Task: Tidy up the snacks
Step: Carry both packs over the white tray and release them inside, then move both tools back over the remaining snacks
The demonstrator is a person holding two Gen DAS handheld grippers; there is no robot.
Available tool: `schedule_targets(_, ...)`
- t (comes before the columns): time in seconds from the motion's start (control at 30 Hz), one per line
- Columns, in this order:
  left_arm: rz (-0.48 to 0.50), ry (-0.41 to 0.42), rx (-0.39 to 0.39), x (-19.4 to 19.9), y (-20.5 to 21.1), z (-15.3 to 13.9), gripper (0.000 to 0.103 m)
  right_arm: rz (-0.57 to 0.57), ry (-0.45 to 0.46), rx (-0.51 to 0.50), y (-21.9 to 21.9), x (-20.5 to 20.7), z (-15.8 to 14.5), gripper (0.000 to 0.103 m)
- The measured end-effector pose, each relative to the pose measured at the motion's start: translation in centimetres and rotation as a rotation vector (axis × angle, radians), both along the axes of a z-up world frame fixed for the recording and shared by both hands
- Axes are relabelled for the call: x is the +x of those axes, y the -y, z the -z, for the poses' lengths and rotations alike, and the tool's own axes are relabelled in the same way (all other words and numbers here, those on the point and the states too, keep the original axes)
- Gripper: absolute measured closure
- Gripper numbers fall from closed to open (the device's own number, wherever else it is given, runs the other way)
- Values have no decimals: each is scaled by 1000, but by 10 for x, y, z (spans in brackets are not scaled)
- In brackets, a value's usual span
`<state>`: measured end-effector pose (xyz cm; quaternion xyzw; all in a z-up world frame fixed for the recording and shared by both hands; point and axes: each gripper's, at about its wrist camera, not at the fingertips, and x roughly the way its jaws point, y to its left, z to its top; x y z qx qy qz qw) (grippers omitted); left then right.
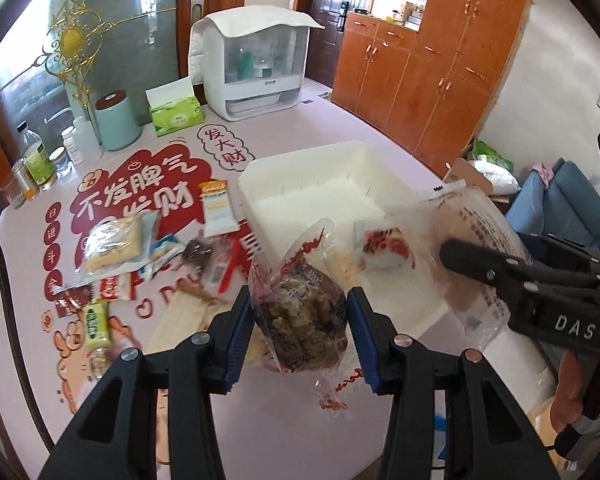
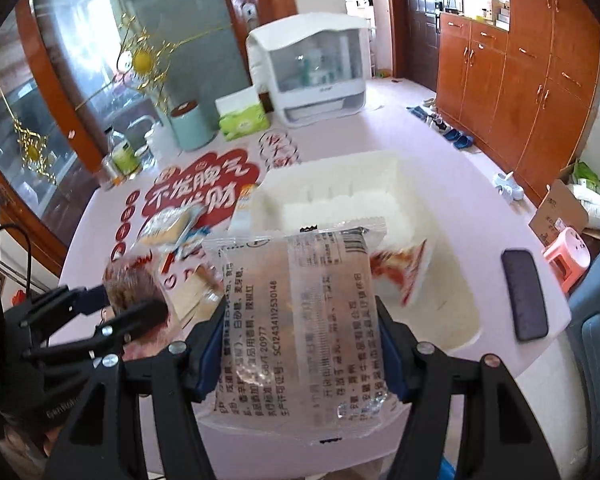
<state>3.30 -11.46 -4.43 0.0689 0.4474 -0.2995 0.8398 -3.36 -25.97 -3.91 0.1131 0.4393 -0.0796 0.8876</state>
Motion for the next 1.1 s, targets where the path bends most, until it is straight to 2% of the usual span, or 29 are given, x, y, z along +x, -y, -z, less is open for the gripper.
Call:
schedule_targets(0.33, -83, -44, 22, 15, 92, 14, 58, -80, 2, -1, 85, 50, -8, 38)
schedule_targets(0.53, -127, -62, 53, 24, 119, 20, 56, -138, 17, -32, 104, 92, -4, 37)
schedule_targets(0.57, -129, -55, 59, 24, 121, 20, 54, -143, 16, -38, 106, 98, -3, 36)
schedule_targets(0.6, -134, -45, 67, 24, 123, 19, 39, -151, 12, -42, 107, 106, -1, 34)
schedule_targets(0.63, -157, -27, 76, 23, 123, 17, 19, -158, 10, -42, 109, 111, 0, 32)
schedule_targets(0.7, -199, 7, 77, 22, 120, 13, 7, -168, 8, -36, 111, 123, 4, 29)
schedule_targets(0.9, -279, 7, 82, 25, 104, 12, 7, -210, 51, -18, 109, 133, 7, 29)
schedule_targets(1.1, -350, 31, 91, 21, 83, 8, 7, -258, 26, -8, 101, 132, 13, 29)
